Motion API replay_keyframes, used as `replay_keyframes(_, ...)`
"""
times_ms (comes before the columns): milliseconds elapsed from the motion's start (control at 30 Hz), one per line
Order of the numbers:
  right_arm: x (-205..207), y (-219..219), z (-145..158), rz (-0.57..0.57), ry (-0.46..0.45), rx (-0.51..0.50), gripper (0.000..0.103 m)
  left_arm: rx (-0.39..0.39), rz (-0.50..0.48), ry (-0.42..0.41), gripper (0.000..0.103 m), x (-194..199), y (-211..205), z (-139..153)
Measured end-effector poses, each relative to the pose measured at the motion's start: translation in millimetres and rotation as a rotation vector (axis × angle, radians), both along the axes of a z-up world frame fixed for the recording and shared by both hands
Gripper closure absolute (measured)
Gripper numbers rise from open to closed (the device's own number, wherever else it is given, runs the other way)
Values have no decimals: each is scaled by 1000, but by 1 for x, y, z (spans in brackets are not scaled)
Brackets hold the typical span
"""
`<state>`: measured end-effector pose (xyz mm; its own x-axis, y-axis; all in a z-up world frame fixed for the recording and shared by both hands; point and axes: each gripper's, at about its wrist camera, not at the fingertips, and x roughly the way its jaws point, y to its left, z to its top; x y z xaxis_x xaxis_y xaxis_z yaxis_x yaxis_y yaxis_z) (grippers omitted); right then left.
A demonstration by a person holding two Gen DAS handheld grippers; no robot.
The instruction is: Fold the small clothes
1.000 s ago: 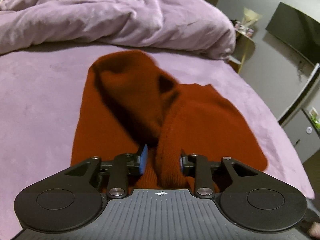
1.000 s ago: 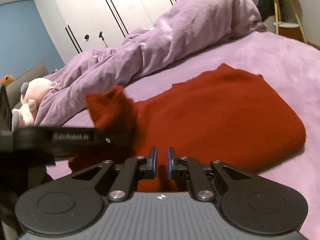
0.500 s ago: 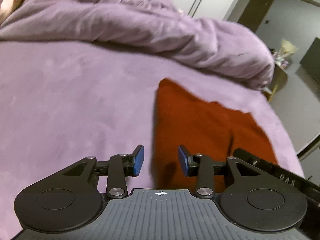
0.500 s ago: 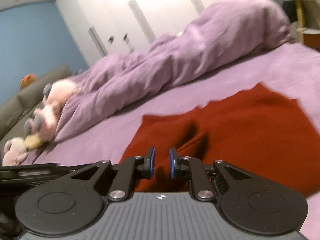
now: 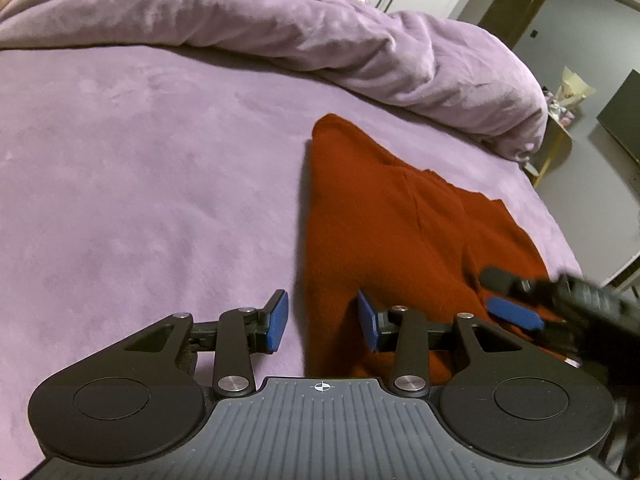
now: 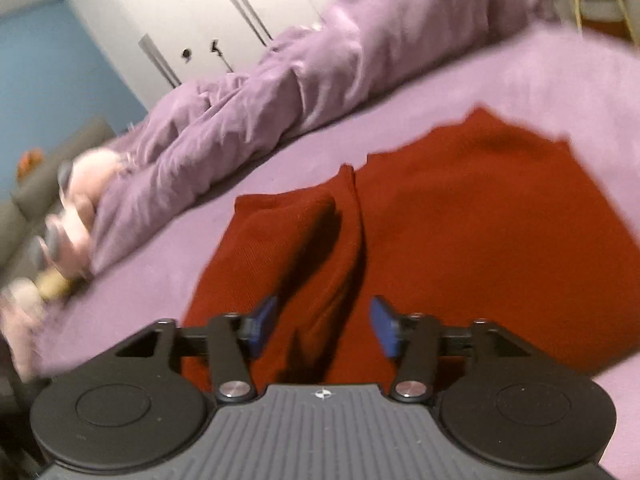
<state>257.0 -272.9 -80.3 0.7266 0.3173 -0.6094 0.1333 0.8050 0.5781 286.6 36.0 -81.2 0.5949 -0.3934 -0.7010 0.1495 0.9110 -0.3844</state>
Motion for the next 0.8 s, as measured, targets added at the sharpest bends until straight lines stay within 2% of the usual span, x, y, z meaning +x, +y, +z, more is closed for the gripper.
replay_keyframes(100, 19, -9, -11, -24, 43, 137, 47, 12, -10, -4, 59, -2, -3, 0)
replay_keyframes(200, 39, -8, -18, -2, 64, 250, 47, 23, -9, -7, 57, -3, -3, 1)
replay_keyframes(267, 50, -1, -19, 6, 78, 274, 47, 24, -10, -8, 57, -3, -4, 0)
replay_keyframes(333, 60, 10, -16, 29, 88, 213, 48, 18, -6, -4, 56, -3, -3, -1)
replay_keyframes(400, 66, 25, -10, 62, 82, 107, 54, 16, -1, -2, 53, -2, -2, -2)
replay_keyframes(433, 68, 33, -6, 76, 80, 48, 62, 16, 6, -2, 52, -3, -2, -2)
replay_keyframes(500, 70, 47, 2, 110, 60, -65, 70, 16, 24, -2, 50, -4, -1, -1)
replay_keyframes(567, 68, 59, 10, 149, 20, -182, 84, 13, 29, -4, 50, -10, -1, 3)
replay_keyframes(700, 61, 78, 28, 220, -53, -398, 91, -17, -4, -9, 45, -31, -1, 9)
replay_keyframes(800, 55, 84, 36, 250, -88, -492, 93, 28, -69, -2, 45, -42, -13, 3)
